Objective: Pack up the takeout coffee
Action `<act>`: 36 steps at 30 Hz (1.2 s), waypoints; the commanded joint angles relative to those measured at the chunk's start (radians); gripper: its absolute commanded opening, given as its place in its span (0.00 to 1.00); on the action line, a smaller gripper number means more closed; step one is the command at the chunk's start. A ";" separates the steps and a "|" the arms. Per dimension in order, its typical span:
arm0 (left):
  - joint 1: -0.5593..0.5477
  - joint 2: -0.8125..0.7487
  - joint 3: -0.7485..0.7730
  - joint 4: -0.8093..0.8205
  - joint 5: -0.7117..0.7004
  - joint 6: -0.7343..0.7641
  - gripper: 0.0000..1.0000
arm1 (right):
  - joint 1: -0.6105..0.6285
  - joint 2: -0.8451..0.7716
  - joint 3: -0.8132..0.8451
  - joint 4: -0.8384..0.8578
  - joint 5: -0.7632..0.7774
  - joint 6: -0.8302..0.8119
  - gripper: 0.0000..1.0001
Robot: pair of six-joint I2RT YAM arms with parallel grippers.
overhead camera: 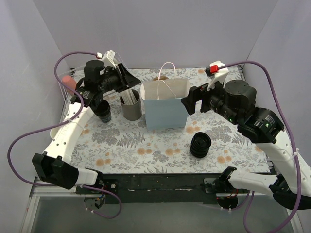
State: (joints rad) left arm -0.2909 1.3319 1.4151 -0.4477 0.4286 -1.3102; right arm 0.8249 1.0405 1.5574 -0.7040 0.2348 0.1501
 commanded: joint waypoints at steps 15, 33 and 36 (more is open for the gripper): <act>-0.002 -0.072 0.025 -0.026 0.070 0.083 0.98 | -0.003 0.082 0.133 -0.126 0.087 0.290 0.99; -0.004 -0.220 -0.077 0.000 0.107 0.068 0.98 | -0.003 0.138 0.102 -0.080 0.074 0.384 0.98; -0.004 -0.230 -0.085 0.003 0.105 0.068 0.98 | -0.003 0.142 0.101 -0.086 0.074 0.394 0.99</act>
State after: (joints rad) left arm -0.2909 1.1419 1.3460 -0.4622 0.5175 -1.2457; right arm 0.8249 1.1782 1.6527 -0.8330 0.3061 0.5186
